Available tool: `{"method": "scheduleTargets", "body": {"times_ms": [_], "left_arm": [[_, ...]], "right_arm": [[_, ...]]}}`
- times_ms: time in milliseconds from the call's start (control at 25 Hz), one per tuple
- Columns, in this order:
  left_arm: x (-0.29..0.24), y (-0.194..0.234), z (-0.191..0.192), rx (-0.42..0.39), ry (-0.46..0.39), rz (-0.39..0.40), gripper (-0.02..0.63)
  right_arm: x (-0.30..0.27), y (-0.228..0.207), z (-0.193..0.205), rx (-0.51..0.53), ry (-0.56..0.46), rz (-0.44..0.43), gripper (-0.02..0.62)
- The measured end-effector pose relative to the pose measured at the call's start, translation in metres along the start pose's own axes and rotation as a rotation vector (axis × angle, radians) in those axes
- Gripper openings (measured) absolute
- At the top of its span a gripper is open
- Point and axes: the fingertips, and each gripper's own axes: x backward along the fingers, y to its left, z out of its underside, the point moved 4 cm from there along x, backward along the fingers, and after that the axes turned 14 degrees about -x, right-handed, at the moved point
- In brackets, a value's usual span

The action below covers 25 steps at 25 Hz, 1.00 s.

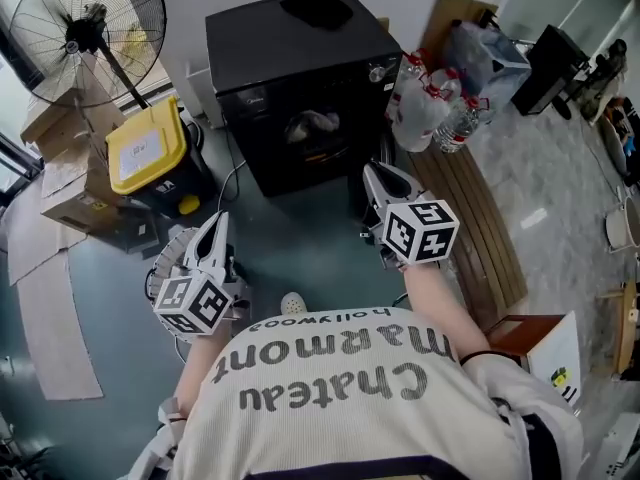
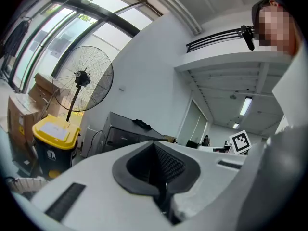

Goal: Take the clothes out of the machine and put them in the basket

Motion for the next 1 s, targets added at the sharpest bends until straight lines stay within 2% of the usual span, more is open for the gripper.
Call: {"method": "scheduleTargets", "body": {"times_ms": [200, 360, 480, 560, 680, 1000], "left_arm": [[-0.044, 0.058, -0.021, -0.087, 0.026, -0.004, 0.008], [-0.068, 0.08, -0.01, -0.048, 0.028, 0.042, 0.007], [-0.081, 0.09, 0.01, 0.002, 0.055, 0.07, 0.007], [-0.093, 0.098, 0.025, -0.007, 0.088, 0.076, 0.008], [-0.117, 0.108, 0.054, -0.027, 0.135, 0.059, 0.007], [-0.198, 0.11, 0.12, 0.033, 0.221, 0.013, 0.006]], "right_arm": [[-0.066, 0.013, -0.02, -0.037, -0.076, -0.003, 0.052], [-0.103, 0.008, 0.001, -0.051, -0.026, 0.015, 0.052], [-0.125, -0.005, 0.027, -0.071, 0.056, 0.038, 0.051], [-0.141, -0.014, 0.042, -0.101, 0.096, 0.048, 0.052], [-0.165, -0.033, 0.065, -0.126, 0.138, 0.057, 0.052], [-0.25, -0.086, 0.11, -0.12, 0.282, 0.02, 0.051]]}}
